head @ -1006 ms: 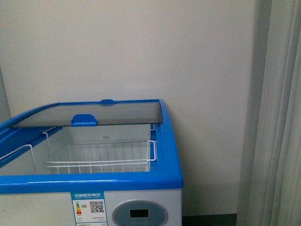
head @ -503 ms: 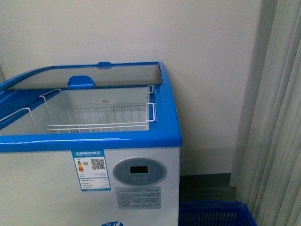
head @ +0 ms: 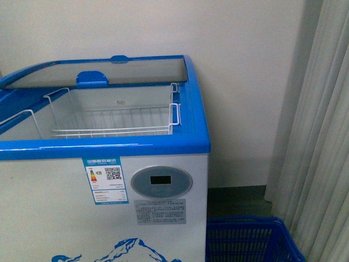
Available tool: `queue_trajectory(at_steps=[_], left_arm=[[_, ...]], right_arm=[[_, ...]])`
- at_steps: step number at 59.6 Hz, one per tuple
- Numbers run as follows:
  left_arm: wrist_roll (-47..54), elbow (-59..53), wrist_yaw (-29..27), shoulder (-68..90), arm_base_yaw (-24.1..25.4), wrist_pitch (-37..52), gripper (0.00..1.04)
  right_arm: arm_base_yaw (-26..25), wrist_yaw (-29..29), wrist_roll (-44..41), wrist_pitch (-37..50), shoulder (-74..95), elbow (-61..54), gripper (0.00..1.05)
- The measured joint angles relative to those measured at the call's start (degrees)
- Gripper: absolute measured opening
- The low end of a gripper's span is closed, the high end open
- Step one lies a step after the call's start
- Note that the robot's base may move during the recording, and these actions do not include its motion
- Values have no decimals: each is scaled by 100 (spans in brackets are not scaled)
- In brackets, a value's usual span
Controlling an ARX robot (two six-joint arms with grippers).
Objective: Put drink in fridge
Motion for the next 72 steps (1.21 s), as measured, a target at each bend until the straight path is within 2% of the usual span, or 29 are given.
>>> queue_trajectory(at_steps=[4,9,12,19,24,34,54,63,72], left_arm=[[0,0,0,0,0,0,97],[0,0,0,0,0,0,97],[2,0,2,0,0,0,97],[2,0,2,0,0,0,97],[2,0,2,-7,0,0,97],[2,0,2,-9,0,0,97],[2,0,2,-9,0,0,97],[2,0,0,-9,0,0,97],[2,0,2,-9,0,0,97]], right_arm=[[105,275,-192,190,83,-11,38],[549,1305,-839,1705,927,2,38],[719,1578,-1108,2503,1622,26,38],[1067,1700,-1388,3517,2975,291,38],[1414,1652,-1735,4059,4310,944,38],[1611,1445,-2190,4242,5984,2356,38],[1985,1215,-3016,3700,8242,4927,38],[2396,1213,-3641,3305,9449,6535,38],[2699,1193,-4002,2942,10174,7497,38]])
